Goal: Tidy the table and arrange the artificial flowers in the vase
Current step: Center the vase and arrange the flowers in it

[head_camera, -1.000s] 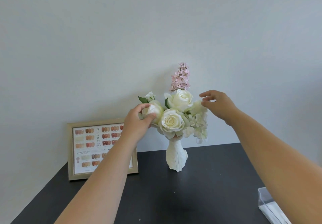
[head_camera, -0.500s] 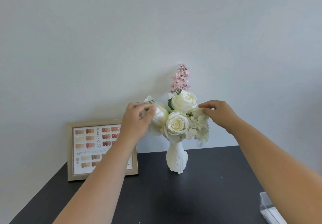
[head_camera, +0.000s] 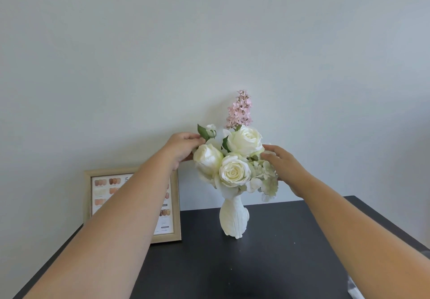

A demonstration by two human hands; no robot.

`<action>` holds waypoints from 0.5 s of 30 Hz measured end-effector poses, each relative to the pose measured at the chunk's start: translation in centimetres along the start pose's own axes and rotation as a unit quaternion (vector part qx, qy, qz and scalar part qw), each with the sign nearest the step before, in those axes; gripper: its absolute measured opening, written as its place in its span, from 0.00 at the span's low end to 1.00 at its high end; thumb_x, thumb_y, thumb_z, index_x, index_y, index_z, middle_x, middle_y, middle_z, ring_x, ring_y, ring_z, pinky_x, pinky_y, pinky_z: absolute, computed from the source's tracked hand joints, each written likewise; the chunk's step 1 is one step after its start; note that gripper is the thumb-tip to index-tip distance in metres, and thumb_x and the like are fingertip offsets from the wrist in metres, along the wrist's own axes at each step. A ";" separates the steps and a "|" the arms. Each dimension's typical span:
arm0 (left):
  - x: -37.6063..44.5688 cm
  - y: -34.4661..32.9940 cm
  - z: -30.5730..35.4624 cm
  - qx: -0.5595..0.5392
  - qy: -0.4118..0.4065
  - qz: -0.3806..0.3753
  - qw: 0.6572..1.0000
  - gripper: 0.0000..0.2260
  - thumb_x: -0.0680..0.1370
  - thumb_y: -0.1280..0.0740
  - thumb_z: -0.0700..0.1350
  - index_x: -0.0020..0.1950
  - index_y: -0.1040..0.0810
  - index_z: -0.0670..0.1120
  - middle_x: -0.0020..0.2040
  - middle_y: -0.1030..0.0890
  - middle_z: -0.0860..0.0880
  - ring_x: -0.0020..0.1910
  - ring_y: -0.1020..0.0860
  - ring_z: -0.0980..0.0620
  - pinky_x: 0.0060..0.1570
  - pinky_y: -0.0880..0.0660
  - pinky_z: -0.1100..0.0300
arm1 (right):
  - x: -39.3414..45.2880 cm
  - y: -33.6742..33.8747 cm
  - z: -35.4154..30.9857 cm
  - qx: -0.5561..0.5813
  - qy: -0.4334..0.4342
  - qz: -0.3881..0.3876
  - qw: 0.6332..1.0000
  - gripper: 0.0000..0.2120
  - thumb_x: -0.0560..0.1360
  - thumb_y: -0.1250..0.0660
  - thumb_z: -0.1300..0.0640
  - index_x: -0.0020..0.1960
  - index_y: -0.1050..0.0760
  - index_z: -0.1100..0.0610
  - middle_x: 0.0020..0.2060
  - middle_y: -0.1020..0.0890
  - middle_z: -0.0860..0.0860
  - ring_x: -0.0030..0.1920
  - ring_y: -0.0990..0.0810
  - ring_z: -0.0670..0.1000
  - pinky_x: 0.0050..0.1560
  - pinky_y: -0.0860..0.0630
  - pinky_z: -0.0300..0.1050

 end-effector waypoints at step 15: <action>0.7 -3.2 5.2 0.238 -0.120 0.076 0.961 0.09 0.71 0.25 0.50 0.42 0.18 0.45 0.40 0.17 0.49 0.33 0.18 0.50 0.37 0.20 0.58 | -0.7 0.3 -0.1 -0.031 0.027 0.022 0.999 0.10 0.75 0.37 0.49 0.54 0.24 0.37 0.51 0.19 0.42 0.49 0.20 0.42 0.41 0.26 0.38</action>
Point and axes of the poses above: each hand's wrist, its own x-axis towards the middle knuckle, its own y-axis out of the back of the hand, z = x × y, the point moved 7 cm from there along x, towards the middle knuckle
